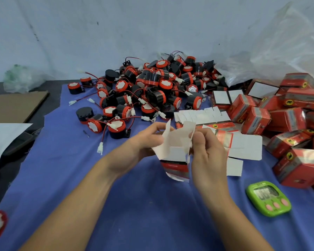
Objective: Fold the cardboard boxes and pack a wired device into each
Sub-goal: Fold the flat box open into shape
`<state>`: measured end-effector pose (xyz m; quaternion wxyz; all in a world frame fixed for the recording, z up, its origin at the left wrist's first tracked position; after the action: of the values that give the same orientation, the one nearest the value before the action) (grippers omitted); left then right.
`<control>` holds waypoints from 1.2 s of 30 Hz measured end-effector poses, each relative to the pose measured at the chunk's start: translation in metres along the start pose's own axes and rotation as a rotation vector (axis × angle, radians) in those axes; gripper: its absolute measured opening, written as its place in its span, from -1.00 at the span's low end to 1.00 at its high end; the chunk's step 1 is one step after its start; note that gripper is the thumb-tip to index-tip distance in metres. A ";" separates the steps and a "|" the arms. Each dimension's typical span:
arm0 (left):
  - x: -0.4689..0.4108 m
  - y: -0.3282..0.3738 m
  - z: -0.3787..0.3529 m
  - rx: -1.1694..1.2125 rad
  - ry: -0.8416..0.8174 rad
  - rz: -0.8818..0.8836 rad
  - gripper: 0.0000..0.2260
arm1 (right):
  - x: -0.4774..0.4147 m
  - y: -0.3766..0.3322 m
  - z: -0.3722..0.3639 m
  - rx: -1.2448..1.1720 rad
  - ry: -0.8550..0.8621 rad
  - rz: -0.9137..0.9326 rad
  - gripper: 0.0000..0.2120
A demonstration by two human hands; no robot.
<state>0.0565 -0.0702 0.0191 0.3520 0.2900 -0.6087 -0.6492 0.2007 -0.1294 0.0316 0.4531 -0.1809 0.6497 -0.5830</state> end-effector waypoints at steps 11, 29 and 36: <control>-0.011 -0.025 0.014 0.031 0.176 0.003 -0.67 | -0.001 0.030 -0.023 -0.164 -0.218 -0.189 -0.71; -0.004 -0.018 0.013 0.153 0.382 -0.036 -0.87 | 0.011 0.032 -0.034 -0.467 -0.403 -0.452 -0.49; 0.010 -0.002 0.035 0.234 0.665 -0.165 -0.84 | 0.001 0.023 -0.020 -0.449 -0.333 -0.266 -0.53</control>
<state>0.0224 -0.0581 0.0205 0.4416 0.5719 -0.5056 -0.4714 0.1906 -0.1122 0.0084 0.4219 -0.4529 0.6497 -0.4413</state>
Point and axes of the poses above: each hand's wrist, its own x-axis away from the middle knuckle, its own z-axis out of the back of the hand, y = z × x, the point moved 10 cm from there along -x, towards the middle knuckle, and after that the axes turned 5 degrees about y, right-handed, at the moved point
